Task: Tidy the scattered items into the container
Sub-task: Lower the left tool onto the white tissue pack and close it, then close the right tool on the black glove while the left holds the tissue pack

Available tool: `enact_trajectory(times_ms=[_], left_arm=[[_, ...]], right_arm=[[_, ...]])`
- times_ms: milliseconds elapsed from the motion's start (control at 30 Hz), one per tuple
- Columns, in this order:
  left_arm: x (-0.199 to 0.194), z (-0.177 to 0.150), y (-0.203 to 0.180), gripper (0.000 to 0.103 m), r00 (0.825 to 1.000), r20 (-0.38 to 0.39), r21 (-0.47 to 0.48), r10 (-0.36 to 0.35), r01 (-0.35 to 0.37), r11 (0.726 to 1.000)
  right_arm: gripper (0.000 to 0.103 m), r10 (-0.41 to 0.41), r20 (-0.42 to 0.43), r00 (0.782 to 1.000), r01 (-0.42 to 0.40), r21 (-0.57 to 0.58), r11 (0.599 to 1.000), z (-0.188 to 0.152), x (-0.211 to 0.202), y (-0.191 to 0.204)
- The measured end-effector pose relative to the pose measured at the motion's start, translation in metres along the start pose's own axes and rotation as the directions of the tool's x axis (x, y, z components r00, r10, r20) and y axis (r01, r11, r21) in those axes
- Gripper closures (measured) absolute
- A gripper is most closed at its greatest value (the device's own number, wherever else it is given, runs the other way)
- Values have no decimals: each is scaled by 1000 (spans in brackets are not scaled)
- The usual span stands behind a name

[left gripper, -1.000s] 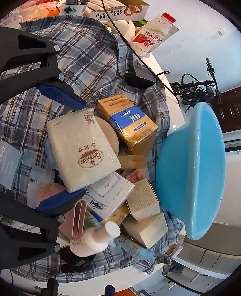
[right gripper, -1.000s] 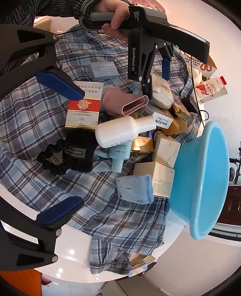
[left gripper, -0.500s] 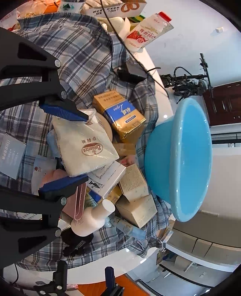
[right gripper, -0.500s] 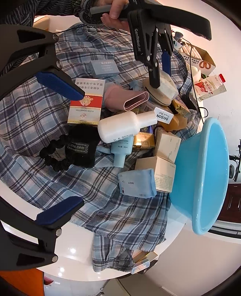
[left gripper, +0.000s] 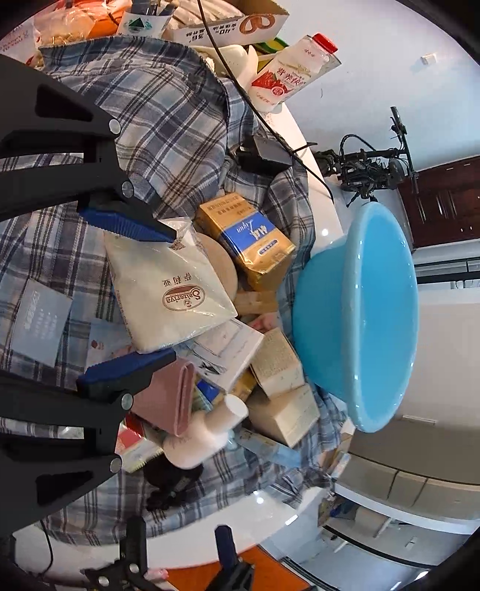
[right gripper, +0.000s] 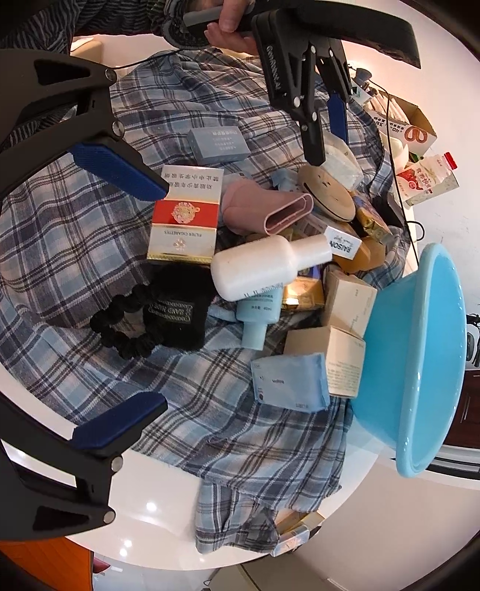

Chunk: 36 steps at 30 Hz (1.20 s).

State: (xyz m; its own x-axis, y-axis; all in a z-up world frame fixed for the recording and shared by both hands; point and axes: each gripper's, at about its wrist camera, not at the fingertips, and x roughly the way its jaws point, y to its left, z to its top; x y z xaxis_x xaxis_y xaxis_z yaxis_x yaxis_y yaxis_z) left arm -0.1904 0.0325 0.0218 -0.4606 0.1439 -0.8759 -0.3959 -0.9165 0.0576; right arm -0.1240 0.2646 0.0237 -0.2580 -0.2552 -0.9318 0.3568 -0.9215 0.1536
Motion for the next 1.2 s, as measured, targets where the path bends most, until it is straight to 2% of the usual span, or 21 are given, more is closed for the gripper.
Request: enact_trajectory(times_ms=[300, 433, 533, 600, 667, 733, 767, 800, 833, 867, 1200], left_arm=[[3, -8, 0, 43, 1000, -18, 10, -12, 12, 1000], [2, -11, -2, 43, 1000, -15, 30, -2, 2, 1000], [1, -13, -3, 43, 1000, -17, 36, -6, 7, 999], [1, -15, -3, 43, 1000, -18, 39, -9, 10, 999], [1, -16, -3, 43, 1000, -20, 40, -12, 12, 999], [1, -16, -5, 43, 1000, -21, 44, -13, 14, 999], [1, -16, -5, 43, 1000, -20, 44, -11, 12, 999], [1, -16, -5, 43, 1000, -18, 42, -11, 11, 999], [1, -16, -5, 43, 1000, -17, 39, -12, 13, 999], [0, -16, -5, 43, 1000, -16, 38, -13, 14, 999], [-4, -13, -6, 43, 1000, 0, 35, -10, 10, 999]], right_arm=[[0, 9, -33, 999, -9, -11, 1000, -2, 27, 4], [0, -23, -32, 999, 23, -19, 1000, 1, 34, 4], [1, 3, -30, 1000, -3, 9, 1000, 3, 37, -1], [9, 26, -31, 999, -25, 29, 999, 3, 38, -4], [12, 43, -37, 998, -42, 41, 998, 2, 42, -6], [23, 41, -49, 998, -39, 44, 998, 1, 46, -8], [39, 35, -56, 998, -33, 44, 998, 1, 49, -8], [48, 28, -60, 998, -25, 45, 999, 0, 50, -9], [49, 27, -58, 998, -24, 46, 999, -1, 49, -9], [55, 25, -54, 998, -22, 43, 999, -2, 48, -9], [58, 23, 16, 1000, -23, 9, 1000, -9, 8, 1]])
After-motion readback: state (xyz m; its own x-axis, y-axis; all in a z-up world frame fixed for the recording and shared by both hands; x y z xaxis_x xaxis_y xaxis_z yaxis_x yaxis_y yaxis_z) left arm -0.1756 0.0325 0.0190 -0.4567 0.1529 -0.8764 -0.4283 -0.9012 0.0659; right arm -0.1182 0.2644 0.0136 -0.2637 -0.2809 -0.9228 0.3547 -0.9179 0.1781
